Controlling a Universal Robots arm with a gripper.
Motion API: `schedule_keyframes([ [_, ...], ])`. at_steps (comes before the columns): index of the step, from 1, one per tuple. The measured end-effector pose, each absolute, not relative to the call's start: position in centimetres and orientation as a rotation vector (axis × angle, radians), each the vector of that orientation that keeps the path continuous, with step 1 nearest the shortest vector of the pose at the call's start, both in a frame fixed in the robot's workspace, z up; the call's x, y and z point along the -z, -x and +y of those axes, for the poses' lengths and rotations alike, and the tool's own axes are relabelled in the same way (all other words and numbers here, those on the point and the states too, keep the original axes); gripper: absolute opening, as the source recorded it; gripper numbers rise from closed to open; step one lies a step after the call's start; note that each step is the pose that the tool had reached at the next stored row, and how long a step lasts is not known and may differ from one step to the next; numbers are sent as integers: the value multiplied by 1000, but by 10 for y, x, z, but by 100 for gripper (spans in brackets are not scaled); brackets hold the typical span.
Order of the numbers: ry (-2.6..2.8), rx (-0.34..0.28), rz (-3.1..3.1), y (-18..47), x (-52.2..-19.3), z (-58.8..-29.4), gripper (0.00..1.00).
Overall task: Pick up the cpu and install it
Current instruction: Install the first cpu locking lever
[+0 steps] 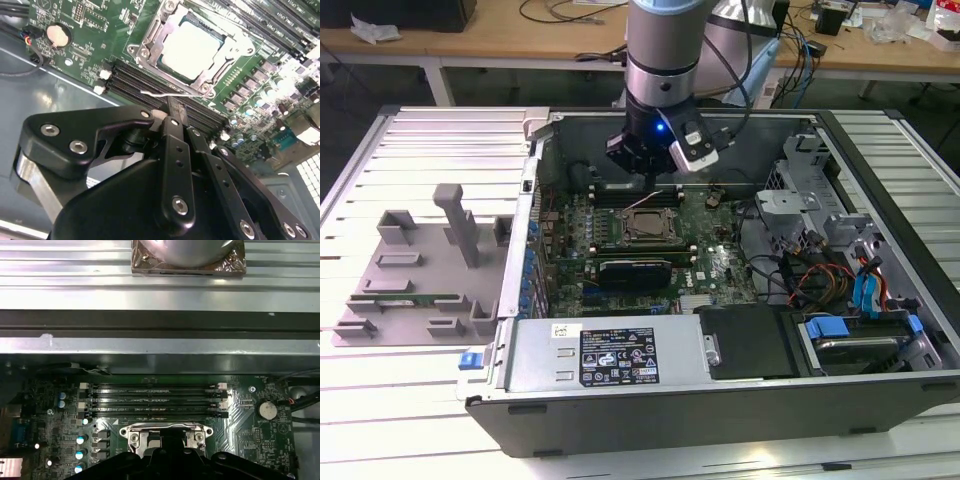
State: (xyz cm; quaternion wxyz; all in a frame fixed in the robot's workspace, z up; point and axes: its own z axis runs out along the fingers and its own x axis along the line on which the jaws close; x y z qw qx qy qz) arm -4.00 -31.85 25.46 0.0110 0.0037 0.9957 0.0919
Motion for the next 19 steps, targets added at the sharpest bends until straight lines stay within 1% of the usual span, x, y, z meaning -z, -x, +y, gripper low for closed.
schedule_keyframes([
  [4, -11, -287, 3105, 40, -250, -319, 11],
  [10, -10, -285, 3085, 42, -235, -319, 11],
  [19, -30, -287, 3079, 46, -228, -315, 11],
])
